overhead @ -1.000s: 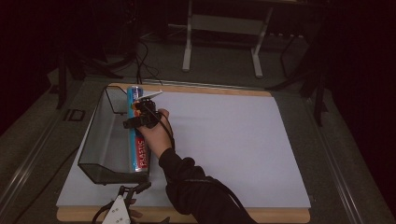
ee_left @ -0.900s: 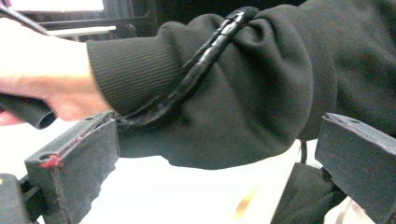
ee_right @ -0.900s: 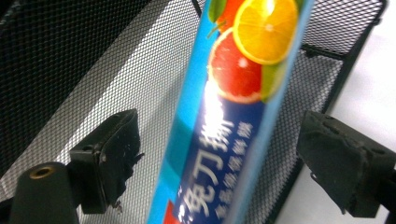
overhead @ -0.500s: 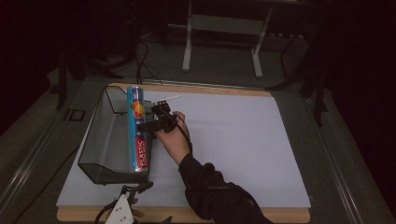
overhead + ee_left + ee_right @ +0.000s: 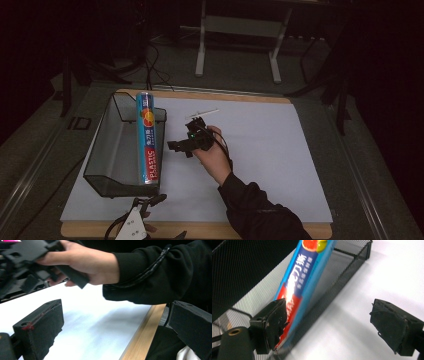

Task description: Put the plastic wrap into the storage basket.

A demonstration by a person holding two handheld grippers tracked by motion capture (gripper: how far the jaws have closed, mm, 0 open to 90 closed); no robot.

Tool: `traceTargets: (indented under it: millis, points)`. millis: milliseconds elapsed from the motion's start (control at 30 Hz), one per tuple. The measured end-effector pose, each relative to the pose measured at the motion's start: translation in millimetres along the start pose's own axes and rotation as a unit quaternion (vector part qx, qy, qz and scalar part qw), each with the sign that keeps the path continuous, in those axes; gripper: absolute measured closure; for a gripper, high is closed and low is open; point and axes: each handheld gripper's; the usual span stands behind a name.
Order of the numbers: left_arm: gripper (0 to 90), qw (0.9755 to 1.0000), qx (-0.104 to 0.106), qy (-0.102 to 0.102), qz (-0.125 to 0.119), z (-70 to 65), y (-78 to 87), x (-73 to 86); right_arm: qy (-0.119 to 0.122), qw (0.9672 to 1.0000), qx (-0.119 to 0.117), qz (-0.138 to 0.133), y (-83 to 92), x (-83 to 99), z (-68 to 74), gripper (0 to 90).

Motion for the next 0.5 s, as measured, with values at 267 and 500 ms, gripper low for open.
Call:
traceTargets:
  millis: [267,500]
  points:
    - [0.6,1.0000,0.002,-0.003,0.002,-0.5,-1.9,0.1,0.013,0.9999,-0.002,-0.009,29.4,19.0,-16.2,13.6]
    - [0.7,1.0000,0.002,-0.002,0.006,-0.3,-3.6,0.7,0.021,0.9997,0.013,-0.004,47.8,38.5,-36.8,13.6]
Point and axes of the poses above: each handheld gripper's, and its own axes: y roughly backward along the jaws, x roughly out of its underside, z roughly to its left, and after that the axes turned 7 degrees about -y, right-handed
